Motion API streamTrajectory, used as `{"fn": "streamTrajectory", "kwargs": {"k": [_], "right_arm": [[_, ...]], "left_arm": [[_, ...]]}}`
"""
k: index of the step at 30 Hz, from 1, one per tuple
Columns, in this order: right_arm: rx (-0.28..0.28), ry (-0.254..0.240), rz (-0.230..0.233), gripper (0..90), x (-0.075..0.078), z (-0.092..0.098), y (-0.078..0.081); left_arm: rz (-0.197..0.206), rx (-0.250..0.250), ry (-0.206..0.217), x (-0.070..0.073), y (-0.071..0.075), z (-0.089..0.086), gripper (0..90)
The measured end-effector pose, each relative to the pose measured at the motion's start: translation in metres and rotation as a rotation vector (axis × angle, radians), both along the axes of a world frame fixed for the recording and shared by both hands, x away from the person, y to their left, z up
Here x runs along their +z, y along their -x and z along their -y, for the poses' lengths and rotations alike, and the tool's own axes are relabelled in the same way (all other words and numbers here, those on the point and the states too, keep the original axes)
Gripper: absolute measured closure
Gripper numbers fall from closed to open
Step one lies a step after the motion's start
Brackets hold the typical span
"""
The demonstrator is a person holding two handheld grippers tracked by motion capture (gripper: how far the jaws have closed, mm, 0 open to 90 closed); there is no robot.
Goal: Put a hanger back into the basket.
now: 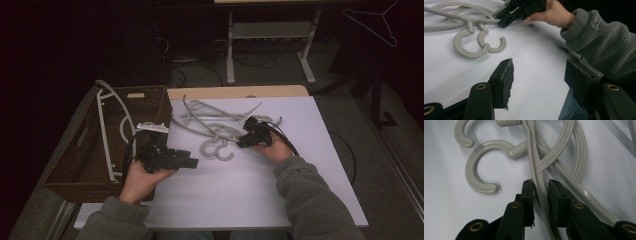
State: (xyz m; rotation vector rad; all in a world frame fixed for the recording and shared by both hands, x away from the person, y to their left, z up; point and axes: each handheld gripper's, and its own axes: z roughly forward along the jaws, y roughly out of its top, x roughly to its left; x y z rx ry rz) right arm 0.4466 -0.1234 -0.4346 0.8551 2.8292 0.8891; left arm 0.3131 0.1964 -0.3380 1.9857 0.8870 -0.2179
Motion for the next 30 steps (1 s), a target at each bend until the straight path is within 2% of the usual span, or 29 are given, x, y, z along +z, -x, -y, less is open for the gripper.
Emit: {"fn": "streamTrajectory", "kwargs": {"k": [7, 17, 23, 30], "right_arm": [[0.035, -0.001, -0.001, 79.3, 0.001, -0.001, 0.002], [0.038, -0.017, -0.014, 80.7, 0.004, 0.003, 0.004], [0.037, -0.031, -0.001, 80.8, 0.013, 0.005, 0.009], [0.035, -0.049, 0.000, 80.9, 0.021, 0.010, 0.017]], "left_arm": [[-0.002, 0.003, 0.005, -0.001, 0.000, -0.001, 39.8], [-0.013, 0.011, 0.022, -0.007, -0.001, 0.000, 39.6], [0.008, -0.015, 0.009, -0.003, 0.002, 0.006, 39.5], [-0.004, -0.022, 0.009, -0.007, 0.003, 0.014, 39.4]]}}
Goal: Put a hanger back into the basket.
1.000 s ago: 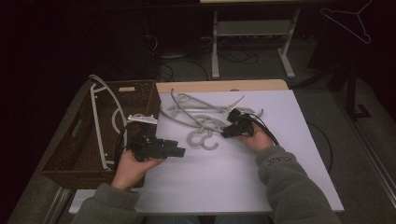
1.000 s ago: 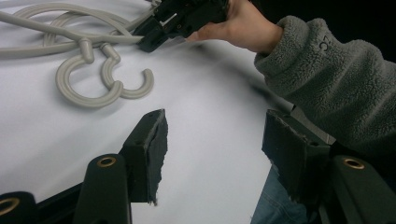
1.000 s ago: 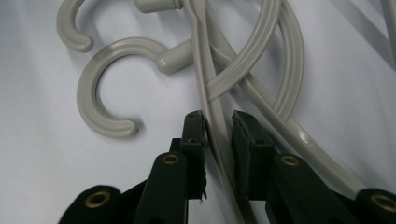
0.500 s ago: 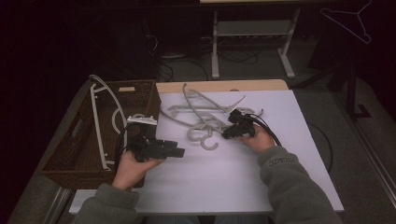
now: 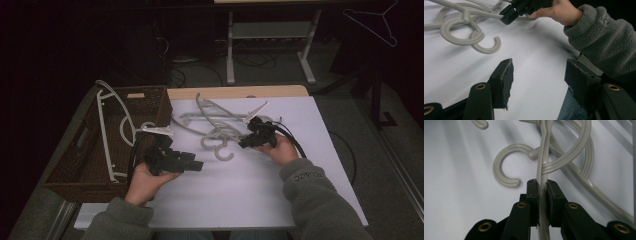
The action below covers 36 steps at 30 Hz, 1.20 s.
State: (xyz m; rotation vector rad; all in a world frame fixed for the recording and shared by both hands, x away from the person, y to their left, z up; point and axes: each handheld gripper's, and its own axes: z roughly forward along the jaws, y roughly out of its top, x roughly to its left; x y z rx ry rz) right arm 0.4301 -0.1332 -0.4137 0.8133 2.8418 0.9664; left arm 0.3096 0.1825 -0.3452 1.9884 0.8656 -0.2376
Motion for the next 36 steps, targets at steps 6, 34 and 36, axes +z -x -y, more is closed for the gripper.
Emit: {"fn": "streamTrajectory", "kwargs": {"k": [6, 34, 36], "right_arm": [[-0.017, -0.025, -0.001, 80.9, 0.007, 0.005, 0.005], [-0.057, -0.282, -0.056, 81.1, 0.040, 0.026, 0.048], [-0.052, -0.287, -0.057, 81.1, 0.041, 0.025, 0.053]], "left_arm": [[-0.002, -0.011, -0.003, -0.003, 0.000, 0.006, 39.5], [-0.006, -0.014, 0.016, -0.024, -0.007, 0.038, 39.6], [-0.005, -0.004, 0.023, -0.028, -0.009, 0.043, 39.7]]}}
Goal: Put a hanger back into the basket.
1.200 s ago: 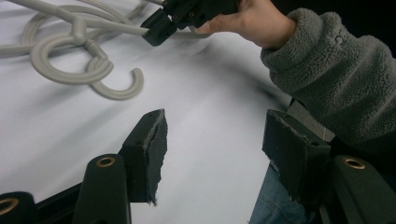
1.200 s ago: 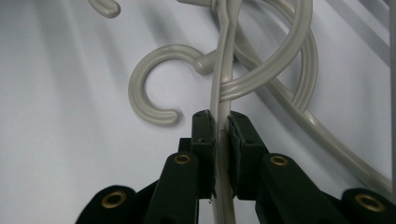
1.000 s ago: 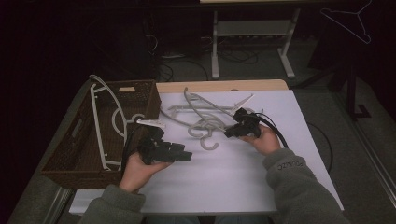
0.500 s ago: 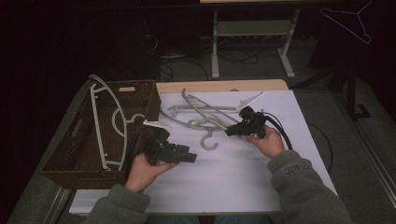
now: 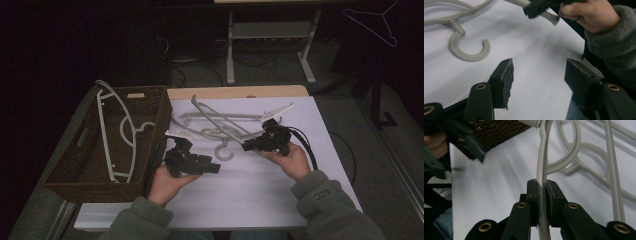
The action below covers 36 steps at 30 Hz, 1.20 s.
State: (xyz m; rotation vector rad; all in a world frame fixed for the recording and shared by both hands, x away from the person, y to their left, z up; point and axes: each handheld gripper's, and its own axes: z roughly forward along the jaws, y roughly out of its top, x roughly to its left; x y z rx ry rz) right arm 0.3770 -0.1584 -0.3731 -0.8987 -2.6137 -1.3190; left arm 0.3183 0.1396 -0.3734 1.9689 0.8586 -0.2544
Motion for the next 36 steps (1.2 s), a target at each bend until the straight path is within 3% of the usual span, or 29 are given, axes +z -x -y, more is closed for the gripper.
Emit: {"fn": "streamTrajectory", "kwargs": {"k": [6, 13, 19, 21, 23, 29, 32, 36], "right_arm": [[0.017, -0.024, 0.001, 81.1, 0.001, -0.001, 0.016], [0.029, -0.060, -0.007, 81.0, -0.002, -0.004, 0.029], [0.032, -0.074, -0.018, 81.0, -0.005, -0.008, 0.036], [0.028, -0.095, -0.039, 81.0, -0.006, -0.008, 0.037], [0.026, -0.112, -0.044, 80.9, -0.007, -0.010, 0.038], [0.028, -0.118, -0.077, 80.5, -0.012, -0.016, 0.042], [0.031, -0.116, -0.079, 79.2, -0.011, -0.019, 0.045], [0.050, -0.115, -0.079, 78.1, -0.010, -0.025, 0.048]], "left_arm": [[0.009, 0.022, 0.019, -0.011, -0.006, 0.011, 39.8], [0.007, 0.064, 0.082, -0.018, -0.010, 0.019, 39.7], [0.025, 0.101, 0.129, -0.017, -0.010, 0.020, 40.9], [0.049, 0.108, 0.136, -0.015, -0.009, 0.019, 41.7], [0.045, 0.118, 0.148, -0.014, -0.009, 0.019, 43.8], [0.054, 0.134, 0.132, -0.013, -0.009, 0.016, 47.6], [0.078, 0.138, 0.132, -0.012, -0.008, 0.016, 50.9], [0.059, 0.131, 0.129, -0.013, -0.008, 0.020, 51.0]]}}
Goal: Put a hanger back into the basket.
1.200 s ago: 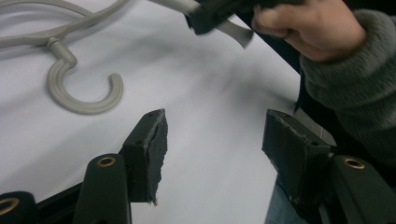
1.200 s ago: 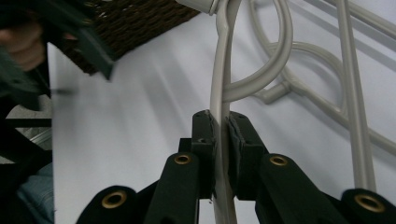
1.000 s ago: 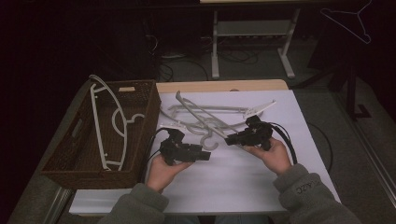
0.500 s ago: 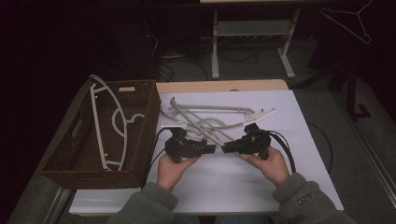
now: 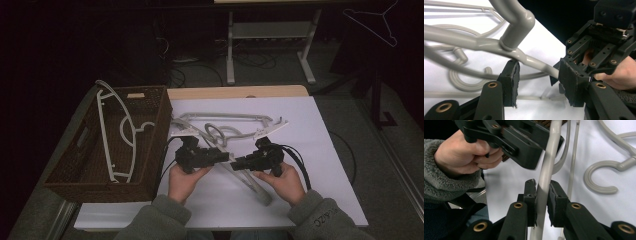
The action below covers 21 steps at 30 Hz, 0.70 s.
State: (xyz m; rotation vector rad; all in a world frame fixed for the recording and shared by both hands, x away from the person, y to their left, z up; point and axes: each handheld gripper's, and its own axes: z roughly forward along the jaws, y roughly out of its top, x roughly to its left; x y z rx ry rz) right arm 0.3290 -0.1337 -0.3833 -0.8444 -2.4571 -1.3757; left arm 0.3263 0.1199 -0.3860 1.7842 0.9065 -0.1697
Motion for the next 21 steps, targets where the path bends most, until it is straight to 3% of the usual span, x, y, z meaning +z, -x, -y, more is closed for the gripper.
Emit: {"fn": "streamTrajectory", "kwargs": {"k": [1, 3, 5, 11, 15, 21], "right_arm": [[-0.002, 0.006, 0.008, 79.9, 0.001, -0.001, 0.002], [-0.010, 0.013, 0.032, 81.4, 0.001, -0.001, 0.003], [-0.013, -0.021, -0.001, 81.4, -0.002, 0.001, 0.001], [-0.039, -0.055, -0.044, 81.0, -0.011, 0.002, 0.002], [-0.035, -0.078, -0.059, 79.9, -0.012, -0.001, 0.005], [-0.017, -0.103, -0.076, 78.5, -0.013, -0.007, 0.008]], "left_arm": [[0.011, -0.010, -0.008, -0.001, -0.001, 0.000, 51.0], [-0.003, -0.010, 0.006, -0.002, -0.001, -0.001, 52.1], [-0.015, -0.006, 0.010, -0.003, -0.002, 0.000, 52.5], [-0.018, 0.003, 0.015, -0.005, -0.003, 0.001, 54.1], [-0.032, 0.015, 0.070, -0.004, -0.003, -0.001, 59.1], [-0.042, 0.037, 0.111, 0.000, -0.003, 0.000, 68.7]]}}
